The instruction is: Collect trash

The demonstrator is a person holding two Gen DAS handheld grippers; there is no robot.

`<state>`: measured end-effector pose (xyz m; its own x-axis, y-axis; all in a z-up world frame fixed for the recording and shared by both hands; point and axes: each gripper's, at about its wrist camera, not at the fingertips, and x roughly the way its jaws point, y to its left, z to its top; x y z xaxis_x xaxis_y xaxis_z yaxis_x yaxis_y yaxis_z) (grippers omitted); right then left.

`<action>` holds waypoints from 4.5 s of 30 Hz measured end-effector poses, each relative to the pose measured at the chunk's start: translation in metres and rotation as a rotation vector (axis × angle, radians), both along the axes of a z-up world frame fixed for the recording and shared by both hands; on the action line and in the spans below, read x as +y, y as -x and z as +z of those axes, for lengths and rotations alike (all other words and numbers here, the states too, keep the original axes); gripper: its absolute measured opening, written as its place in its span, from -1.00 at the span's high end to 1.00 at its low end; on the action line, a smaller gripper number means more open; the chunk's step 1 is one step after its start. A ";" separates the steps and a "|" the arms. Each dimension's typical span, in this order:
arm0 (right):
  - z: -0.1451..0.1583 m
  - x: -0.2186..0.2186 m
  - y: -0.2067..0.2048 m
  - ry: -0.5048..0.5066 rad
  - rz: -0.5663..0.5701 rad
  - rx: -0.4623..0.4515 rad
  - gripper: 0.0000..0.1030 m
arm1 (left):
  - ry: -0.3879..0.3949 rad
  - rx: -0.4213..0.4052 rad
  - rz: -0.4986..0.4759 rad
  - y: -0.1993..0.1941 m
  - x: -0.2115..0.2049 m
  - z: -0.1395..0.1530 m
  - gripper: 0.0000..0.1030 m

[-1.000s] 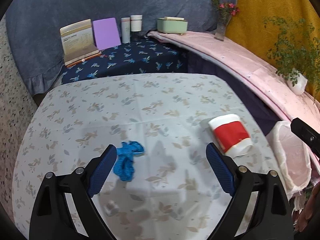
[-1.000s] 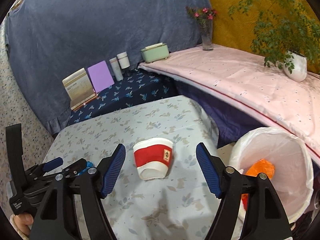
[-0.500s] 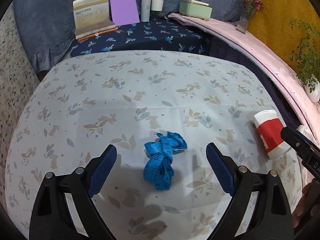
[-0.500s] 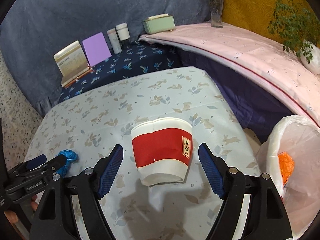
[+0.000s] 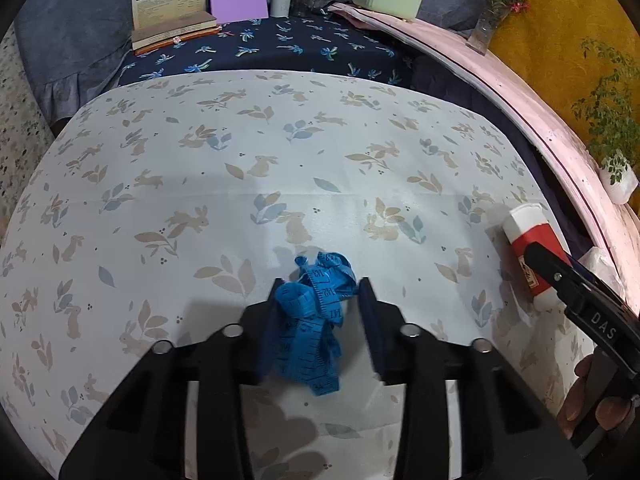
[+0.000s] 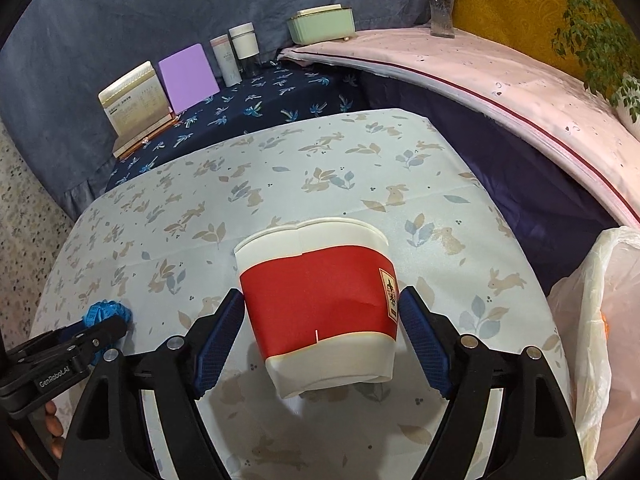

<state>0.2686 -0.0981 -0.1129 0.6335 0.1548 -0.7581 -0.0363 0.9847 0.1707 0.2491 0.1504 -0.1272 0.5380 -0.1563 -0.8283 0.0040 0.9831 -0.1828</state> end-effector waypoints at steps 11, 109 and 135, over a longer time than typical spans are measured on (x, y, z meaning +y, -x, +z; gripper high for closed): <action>0.022 0.000 0.019 0.001 0.017 -0.062 -0.43 | 0.032 -0.036 -0.065 0.012 -0.027 0.022 0.57; 0.145 -0.242 0.179 0.036 -0.392 -0.314 -0.49 | 0.095 -0.263 -0.512 0.094 -0.300 0.138 -0.17; 0.128 -0.211 0.211 0.178 -0.366 -0.134 -0.71 | -0.036 -0.242 -0.424 0.119 -0.266 0.121 -0.67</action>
<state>0.0574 -0.3089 0.0148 0.7168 -0.2243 -0.6602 0.3104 0.9505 0.0140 0.1298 -0.1152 -0.0067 0.6111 -0.3766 -0.6962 0.4436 0.8914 -0.0928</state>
